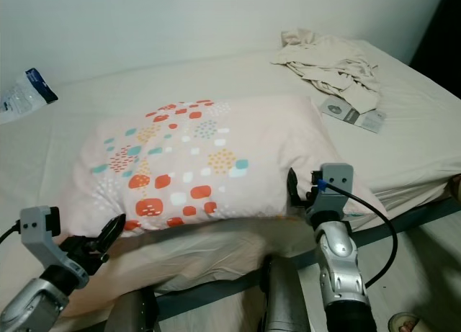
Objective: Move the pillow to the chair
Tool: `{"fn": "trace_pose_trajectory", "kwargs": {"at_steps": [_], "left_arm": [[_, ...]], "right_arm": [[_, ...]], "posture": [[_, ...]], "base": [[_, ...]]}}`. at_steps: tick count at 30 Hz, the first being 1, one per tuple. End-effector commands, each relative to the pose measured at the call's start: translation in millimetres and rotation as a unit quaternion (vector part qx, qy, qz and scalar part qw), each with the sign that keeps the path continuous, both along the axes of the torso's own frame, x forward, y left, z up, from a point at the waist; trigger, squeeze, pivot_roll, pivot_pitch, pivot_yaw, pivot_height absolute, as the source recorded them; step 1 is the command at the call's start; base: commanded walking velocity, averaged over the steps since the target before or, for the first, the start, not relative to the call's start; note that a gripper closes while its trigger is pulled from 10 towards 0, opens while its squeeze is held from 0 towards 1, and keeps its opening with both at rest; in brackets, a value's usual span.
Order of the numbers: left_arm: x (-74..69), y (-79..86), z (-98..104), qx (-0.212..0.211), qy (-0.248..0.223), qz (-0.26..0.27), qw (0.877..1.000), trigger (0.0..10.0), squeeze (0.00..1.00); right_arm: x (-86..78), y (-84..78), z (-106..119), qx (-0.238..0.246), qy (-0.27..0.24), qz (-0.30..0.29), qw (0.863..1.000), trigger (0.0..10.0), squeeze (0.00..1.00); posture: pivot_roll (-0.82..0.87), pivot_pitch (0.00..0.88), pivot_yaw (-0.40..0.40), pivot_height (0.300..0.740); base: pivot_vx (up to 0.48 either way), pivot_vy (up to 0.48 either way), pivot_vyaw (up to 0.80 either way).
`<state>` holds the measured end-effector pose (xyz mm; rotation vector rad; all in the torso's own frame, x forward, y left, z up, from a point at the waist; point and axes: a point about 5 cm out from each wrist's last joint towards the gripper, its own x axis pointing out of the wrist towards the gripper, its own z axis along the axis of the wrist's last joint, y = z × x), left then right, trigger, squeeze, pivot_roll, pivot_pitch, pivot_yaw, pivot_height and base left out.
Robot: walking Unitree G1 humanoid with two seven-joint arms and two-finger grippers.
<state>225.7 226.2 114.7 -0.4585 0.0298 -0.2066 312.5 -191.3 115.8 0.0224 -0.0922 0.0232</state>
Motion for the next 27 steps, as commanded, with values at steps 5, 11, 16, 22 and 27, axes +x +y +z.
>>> {"fn": "trace_pose_trajectory", "kwargs": {"at_steps": [5, 11, 16, 22, 27], "left_arm": [[-1.8, 14.6, 21, -0.104, -0.037, -0.017, 0.994, 10.0, 1.00], [-7.0, 61.5, 16, 0.104, -0.008, 0.081, 0.991, 10.0, 1.00], [-6.5, 93.4, 28, 0.200, -0.021, 0.226, 0.953, 10.0, 1.00], [-17.8, 116.7, 39, 0.248, -0.031, 0.374, 0.893, 10.0, 0.00], [2.8, 95.0, 32, 0.203, -0.039, 0.299, 0.932, 10.0, 0.00]], "right_arm": [[-2.4, 8.0, -7, 0.002, 0.009, 0.016, 1.000, 10.0, 0.00], [-4.0, 5.2, -9, -0.001, 0.012, 0.017, 1.000, 10.0, 0.00], [-3.7, 4.7, -11, -0.003, 0.019, 0.019, 1.000, 10.0, 0.00], [-2.5, 6.1, -12, -0.003, 0.022, 0.019, 1.000, 10.0, 0.00], [-0.3, 6.2, -12, 0.001, 0.023, 0.020, 1.000, 10.0, 0.00]], "posture": [[-0.04, 0.153, -0.002, 0.543], [-0.04, 0.149, -0.013, 0.543], [-0.03, 0.143, -0.018, 0.543], [-0.03, 0.129, -0.020, 0.543], [-0.02, 0.122, -0.029, 0.543]], "base": [[0.000, 0.000, 0.00], [0.000, 0.000, 0.00], [0.000, 0.000, 0.00], [0.000, 0.000, 0.00], [0.000, 0.000, 0.00]]}}
